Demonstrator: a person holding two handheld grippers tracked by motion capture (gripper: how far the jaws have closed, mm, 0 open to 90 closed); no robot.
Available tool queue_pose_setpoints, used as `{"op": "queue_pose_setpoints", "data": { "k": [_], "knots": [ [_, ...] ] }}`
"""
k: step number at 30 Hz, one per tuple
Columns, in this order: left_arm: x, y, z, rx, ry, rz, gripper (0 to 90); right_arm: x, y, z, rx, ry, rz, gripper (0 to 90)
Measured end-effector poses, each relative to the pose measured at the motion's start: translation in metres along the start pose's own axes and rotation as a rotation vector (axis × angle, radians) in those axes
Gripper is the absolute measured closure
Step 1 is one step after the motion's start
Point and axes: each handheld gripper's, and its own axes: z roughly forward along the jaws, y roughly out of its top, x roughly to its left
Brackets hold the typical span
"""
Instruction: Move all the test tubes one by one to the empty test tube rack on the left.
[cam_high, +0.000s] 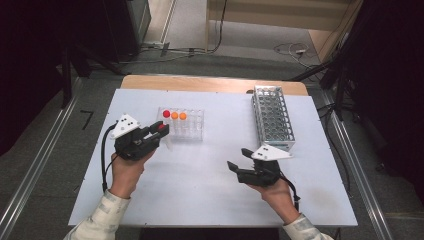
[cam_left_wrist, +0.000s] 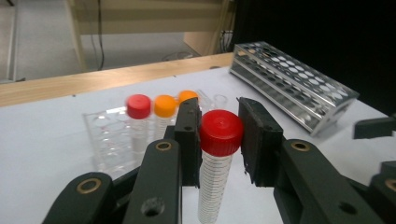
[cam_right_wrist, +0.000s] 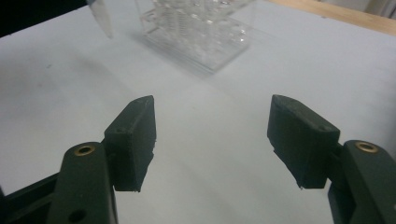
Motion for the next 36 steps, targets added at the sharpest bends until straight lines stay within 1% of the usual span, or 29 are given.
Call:
{"op": "queue_pose_setpoints", "data": {
  "k": [1, 5, 9, 10, 13, 16, 18, 19, 21, 24, 26, 28, 31, 33, 36],
  "knots": [
    [0.003, 0.002, -0.001, -0.002, 0.010, -0.006, 70.5, -0.005, -0.004, -0.005, -0.002, -0.012, 0.005, 30.8],
    [0.011, 0.010, -0.004, -0.010, 0.041, -0.011, 70.5, -0.023, -0.017, -0.028, -0.010, -0.050, 0.058, 29.6],
    [0.022, 0.020, -0.004, -0.021, 0.087, -0.027, 70.5, -0.033, -0.029, -0.047, -0.028, -0.074, 0.088, 29.5],
    [0.023, 0.021, -0.004, -0.022, 0.091, -0.027, 70.5, -0.034, -0.032, -0.053, -0.032, -0.080, 0.094, 29.5],
    [0.027, 0.027, -0.003, -0.032, 0.106, -0.030, 70.5, -0.038, -0.039, -0.062, -0.038, -0.095, 0.100, 29.3],
    [0.029, 0.034, 0.005, -0.028, 0.125, -0.022, 70.5, -0.043, -0.046, -0.067, -0.030, -0.116, 0.118, 29.1],
    [0.031, 0.039, 0.011, -0.030, 0.137, -0.022, 70.5, -0.045, -0.048, -0.067, -0.029, -0.116, 0.130, 29.1],
    [0.032, 0.041, 0.013, -0.028, 0.143, -0.019, 70.5, -0.045, -0.049, -0.068, -0.028, -0.119, 0.133, 29.1],
    [0.034, 0.046, 0.019, -0.030, 0.170, -0.010, 70.6, -0.045, -0.049, -0.068, -0.031, -0.120, 0.130, 29.1],
    [0.037, 0.049, 0.027, -0.028, 0.190, -0.017, 70.5, -0.044, -0.048, -0.068, -0.033, -0.121, 0.134, 28.9],
    [0.039, 0.049, 0.031, -0.031, 0.197, -0.021, 70.5, -0.044, -0.048, -0.067, -0.030, -0.119, 0.133, 28.9],
    [0.041, 0.048, 0.036, -0.023, 0.205, -0.029, 70.5, -0.044, -0.049, -0.067, -0.025, -0.119, 0.132, 28.9],
    [0.042, 0.046, 0.041, -0.014, 0.220, -0.018, 70.5, -0.046, -0.049, -0.067, -0.028, -0.122, 0.136, 28.9],
    [0.041, 0.044, 0.044, -0.015, 0.221, -0.021, 70.5, -0.046, -0.049, -0.068, -0.029, -0.124, 0.136, 28.9],
    [0.039, 0.040, 0.047, -0.004, 0.228, -0.006, 70.5, -0.047, -0.050, -0.068, -0.029, -0.127, 0.136, 28.9]
  ]
}}
